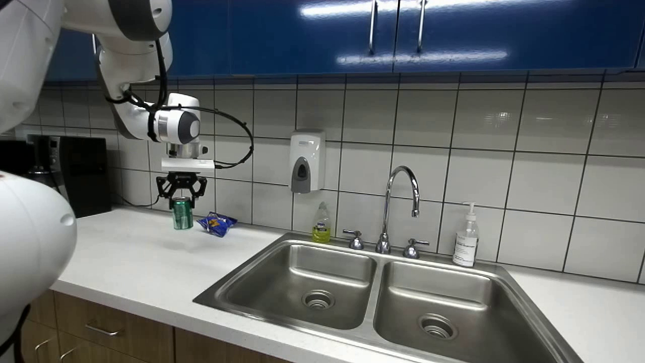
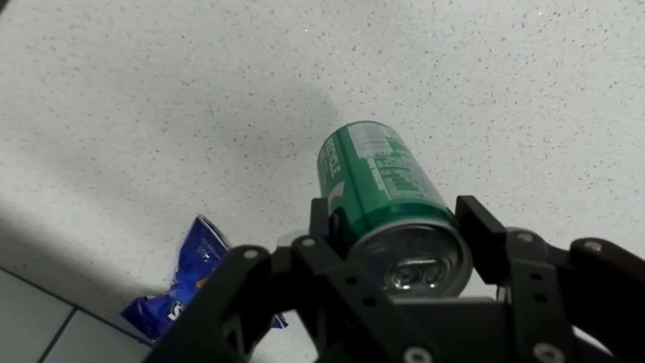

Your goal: Put the can inside the sink

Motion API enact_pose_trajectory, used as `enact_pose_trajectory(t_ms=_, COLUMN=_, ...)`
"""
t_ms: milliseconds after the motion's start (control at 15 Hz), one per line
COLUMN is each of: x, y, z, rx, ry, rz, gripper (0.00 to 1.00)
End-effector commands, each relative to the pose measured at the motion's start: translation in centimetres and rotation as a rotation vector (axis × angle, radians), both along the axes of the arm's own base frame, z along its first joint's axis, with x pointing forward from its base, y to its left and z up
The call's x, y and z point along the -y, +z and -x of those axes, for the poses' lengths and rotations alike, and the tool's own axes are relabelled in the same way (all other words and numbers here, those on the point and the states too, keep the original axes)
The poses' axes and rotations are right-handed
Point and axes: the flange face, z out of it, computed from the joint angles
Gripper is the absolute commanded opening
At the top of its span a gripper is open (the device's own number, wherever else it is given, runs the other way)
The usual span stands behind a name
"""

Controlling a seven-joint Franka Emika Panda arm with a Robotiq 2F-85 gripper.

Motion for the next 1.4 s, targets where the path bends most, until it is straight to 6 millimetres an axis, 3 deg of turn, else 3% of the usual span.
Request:
enact_pose_trajectory(t_ms=0, x=3.6, y=2.4, z=-0.3, rx=-0.007, ry=-0.088, rz=0.026, gripper=0.39)
enact_pose_trajectory(t_ms=533, x=14.4, y=2.8, z=-2.6, rx=-0.024, ry=-0.301, rz=0.045, gripper=0.39)
enact_pose_trajectory(t_ms=1333, x=29.7, y=1.6, z=-2.5, rx=-0.057, ry=-0.595, rz=0.060, gripper=0.39)
